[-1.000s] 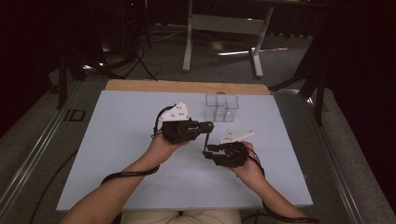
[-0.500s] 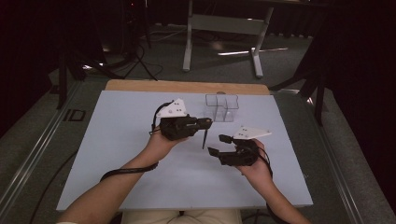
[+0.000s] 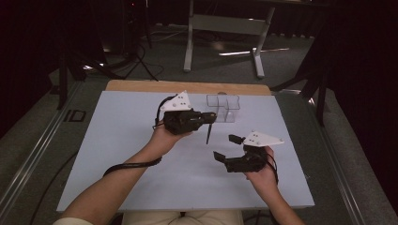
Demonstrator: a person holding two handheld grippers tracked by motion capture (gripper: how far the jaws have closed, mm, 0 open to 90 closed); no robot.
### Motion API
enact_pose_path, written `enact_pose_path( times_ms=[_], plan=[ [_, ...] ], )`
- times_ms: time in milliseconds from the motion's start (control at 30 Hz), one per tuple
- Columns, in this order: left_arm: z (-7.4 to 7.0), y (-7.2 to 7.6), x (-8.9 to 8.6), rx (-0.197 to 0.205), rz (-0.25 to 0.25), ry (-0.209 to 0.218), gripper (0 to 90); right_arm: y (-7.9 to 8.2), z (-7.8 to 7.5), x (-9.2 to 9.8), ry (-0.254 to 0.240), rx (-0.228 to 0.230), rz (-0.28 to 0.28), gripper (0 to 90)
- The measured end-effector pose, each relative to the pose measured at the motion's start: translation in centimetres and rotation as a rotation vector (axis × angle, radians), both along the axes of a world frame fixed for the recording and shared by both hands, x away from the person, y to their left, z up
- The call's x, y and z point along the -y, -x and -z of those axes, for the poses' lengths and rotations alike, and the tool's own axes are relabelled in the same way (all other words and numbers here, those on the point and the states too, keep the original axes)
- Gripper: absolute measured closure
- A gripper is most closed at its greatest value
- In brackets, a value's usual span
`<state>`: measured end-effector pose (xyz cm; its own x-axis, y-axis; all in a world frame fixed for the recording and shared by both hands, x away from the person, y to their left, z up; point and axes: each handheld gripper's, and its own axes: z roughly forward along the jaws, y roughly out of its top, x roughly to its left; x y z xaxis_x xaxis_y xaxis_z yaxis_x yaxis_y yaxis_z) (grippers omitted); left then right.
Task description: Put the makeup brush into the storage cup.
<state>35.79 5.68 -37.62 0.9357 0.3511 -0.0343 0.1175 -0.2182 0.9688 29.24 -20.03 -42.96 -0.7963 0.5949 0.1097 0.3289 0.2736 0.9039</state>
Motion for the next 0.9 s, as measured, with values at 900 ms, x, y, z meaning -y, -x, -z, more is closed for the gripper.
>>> enact_pose_path(
  times_ms=[900],
  plan=[
    [-4.6,-4.3,0.0,0.056,-0.067,0.035,85.2,0.6,0.2,0.7,0.017,0.067,0.020,12.3]
  ],
)
